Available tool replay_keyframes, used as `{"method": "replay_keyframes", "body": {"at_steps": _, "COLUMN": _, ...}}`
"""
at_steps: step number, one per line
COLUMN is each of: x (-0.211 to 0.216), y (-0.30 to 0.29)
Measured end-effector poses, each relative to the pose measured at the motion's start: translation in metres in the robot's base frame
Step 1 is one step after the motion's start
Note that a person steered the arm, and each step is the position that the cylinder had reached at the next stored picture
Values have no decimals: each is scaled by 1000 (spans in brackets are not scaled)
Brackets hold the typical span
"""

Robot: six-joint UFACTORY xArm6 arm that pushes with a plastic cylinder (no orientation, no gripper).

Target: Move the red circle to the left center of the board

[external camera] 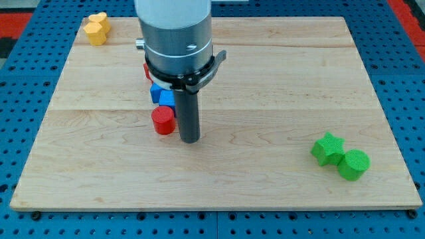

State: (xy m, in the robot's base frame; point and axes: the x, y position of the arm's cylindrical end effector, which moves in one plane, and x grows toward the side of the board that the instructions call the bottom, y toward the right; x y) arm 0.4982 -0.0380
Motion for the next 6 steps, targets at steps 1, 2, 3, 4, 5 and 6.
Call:
{"method": "replay_keyframes", "body": {"at_steps": 1, "x": -20, "y": -38}}
{"method": "replay_keyframes", "body": {"at_steps": 2, "x": -21, "y": -98}}
{"method": "replay_keyframes", "body": {"at_steps": 3, "x": -24, "y": -141}}
{"method": "replay_keyframes", "body": {"at_steps": 4, "x": -31, "y": -138}}
{"method": "replay_keyframes", "body": {"at_steps": 5, "x": -31, "y": -126}}
{"method": "replay_keyframes", "body": {"at_steps": 6, "x": -40, "y": -139}}
